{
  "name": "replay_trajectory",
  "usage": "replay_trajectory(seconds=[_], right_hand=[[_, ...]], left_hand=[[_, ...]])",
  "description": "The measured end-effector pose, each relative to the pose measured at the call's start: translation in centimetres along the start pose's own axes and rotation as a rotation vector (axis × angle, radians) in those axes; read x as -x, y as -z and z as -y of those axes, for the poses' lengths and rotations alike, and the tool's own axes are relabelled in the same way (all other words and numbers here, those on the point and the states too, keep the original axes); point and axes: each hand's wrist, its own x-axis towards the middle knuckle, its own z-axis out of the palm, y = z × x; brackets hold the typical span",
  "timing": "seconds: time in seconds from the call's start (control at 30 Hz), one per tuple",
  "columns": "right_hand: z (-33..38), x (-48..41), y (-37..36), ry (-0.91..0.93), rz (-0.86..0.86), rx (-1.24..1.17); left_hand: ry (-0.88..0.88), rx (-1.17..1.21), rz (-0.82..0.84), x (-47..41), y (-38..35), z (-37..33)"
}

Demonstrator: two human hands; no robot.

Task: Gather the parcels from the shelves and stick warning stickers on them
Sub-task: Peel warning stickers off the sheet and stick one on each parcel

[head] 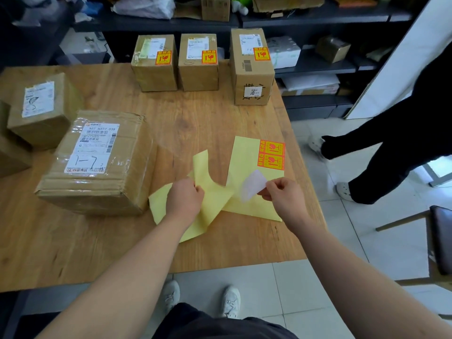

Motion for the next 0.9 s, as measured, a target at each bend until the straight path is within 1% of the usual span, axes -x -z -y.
replay_trajectory(seconds=[0.13,0.2,0.23,0.27,0.33,0.4,0.47,0.57,0.8,0.9], right_hand=[[0.9,-0.1,0.1,-0.013,0.009,-0.023],[1.4,0.0,0.1,-0.004,0.01,-0.018],[1.7,0.1,0.0,0.008,0.013,-0.009],[2.0,0.2,-0.1,0.02,0.019,-0.002],[2.8,0.4,-0.5,0.034,0.034,-0.007],[3.5,0.7,-1.1,0.047,0.053,-0.026],[4.4,1.1,-1.7,0.064,0.077,-0.045],[5.5,1.7,-2.4,0.083,0.096,-0.073],[7.4,2.2,-4.3,0.11,0.218,-0.131],[8.1,2.5,-5.2,0.204,0.173,0.001]], left_hand=[[-0.008,-0.115,0.005,-0.7,0.9,0.0],[-0.052,-0.206,-0.005,-0.3,1.2,-0.6],[-0.11,-0.225,-0.014,0.2,1.3,-1.1],[-0.193,-0.191,-0.017,0.9,1.3,-1.7],[-0.319,-0.019,0.066,2.5,1.0,-3.3],[-0.347,0.11,0.135,3.7,0.2,-4.3],[-0.31,0.198,0.125,4.1,-0.1,-4.8],[-0.245,0.302,0.067,4.0,0.4,-4.7],[-0.051,0.462,-0.02,3.0,2.9,-2.2],[0.006,0.556,0.006,2.4,4.2,-0.7]])
